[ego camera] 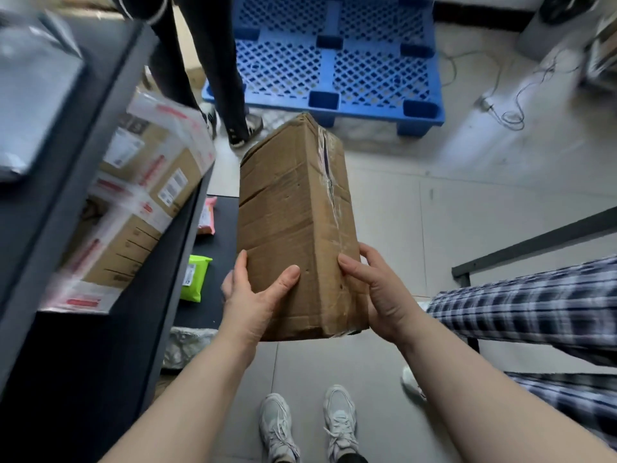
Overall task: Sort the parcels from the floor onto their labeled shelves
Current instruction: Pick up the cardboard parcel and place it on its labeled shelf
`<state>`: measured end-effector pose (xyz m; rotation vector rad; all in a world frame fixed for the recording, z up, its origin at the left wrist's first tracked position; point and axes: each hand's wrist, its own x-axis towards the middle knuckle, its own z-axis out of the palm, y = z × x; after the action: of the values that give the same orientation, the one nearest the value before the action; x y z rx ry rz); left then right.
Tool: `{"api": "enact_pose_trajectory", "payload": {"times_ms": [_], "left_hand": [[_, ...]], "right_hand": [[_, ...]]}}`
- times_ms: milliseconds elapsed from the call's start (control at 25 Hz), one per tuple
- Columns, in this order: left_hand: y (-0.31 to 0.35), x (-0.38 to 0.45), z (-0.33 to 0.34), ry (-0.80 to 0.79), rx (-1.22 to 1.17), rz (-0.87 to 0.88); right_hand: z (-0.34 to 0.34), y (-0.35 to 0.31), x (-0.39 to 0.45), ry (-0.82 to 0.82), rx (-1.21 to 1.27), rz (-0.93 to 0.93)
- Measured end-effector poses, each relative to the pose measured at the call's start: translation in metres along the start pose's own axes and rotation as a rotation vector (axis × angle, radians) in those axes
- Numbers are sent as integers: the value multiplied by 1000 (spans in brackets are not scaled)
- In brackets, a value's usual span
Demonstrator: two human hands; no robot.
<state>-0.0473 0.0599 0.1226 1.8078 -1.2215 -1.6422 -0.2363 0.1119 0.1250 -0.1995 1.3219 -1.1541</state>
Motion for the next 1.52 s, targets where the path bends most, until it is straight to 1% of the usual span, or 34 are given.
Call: {"api": "enact_pose_trajectory", "payload": {"times_ms": [120, 200, 240, 280, 360, 440, 520, 600, 720, 800, 960, 1040, 1120, 1160, 1240, 1320, 1400, 1520], "left_hand": [[45, -51, -13, -100, -17, 73], [70, -84, -20, -174, -59, 91], [78, -97, -23, -187, -52, 109], [86, -109, -27, -177, -27, 138], [104, -131, -34, -106, 60, 222], [123, -150, -39, -31, 176, 325], [138, -162, -41, 20, 258, 387], [153, -171, -42, 40, 256, 379], [168, -180, -42, 80, 130, 306], [176, -186, -44, 133, 122, 296], [183, -190, -49, 205, 220, 287], [185, -189, -51, 235, 208, 302], [188, -189, -57, 241, 139, 300], [190, -187, -62, 225, 88, 301], [194, -185, -75, 154, -22, 310], [195, -182, -88, 35, -192, 351], [197, -184, -98, -105, -391, 391], [201, -190, -109, -232, -512, 443]], "right_hand": [[21, -30, -45, -39, 19, -48], [35, -48, -74, -64, -40, -94], [41, -54, -88, -69, -81, -119], [46, -61, -100, -70, -115, -139], [55, -71, -124, -68, -171, -197], [65, -79, -145, -40, -281, -301], [78, -88, -164, -3, -400, -413], [92, -99, -180, 27, -471, -483], [108, -105, -196, 27, -531, -556], [112, -108, -206, -2, -496, -549], [118, -116, -218, -43, -483, -577], [122, -121, -222, -67, -463, -584], [122, -131, -224, -80, -439, -567], [122, -138, -225, -62, -431, -567], [115, -155, -220, 49, -439, -612], [107, -174, -215, 167, -420, -635], [102, -188, -212, 172, -355, -601], [99, -200, -209, 122, -326, -553]]}}
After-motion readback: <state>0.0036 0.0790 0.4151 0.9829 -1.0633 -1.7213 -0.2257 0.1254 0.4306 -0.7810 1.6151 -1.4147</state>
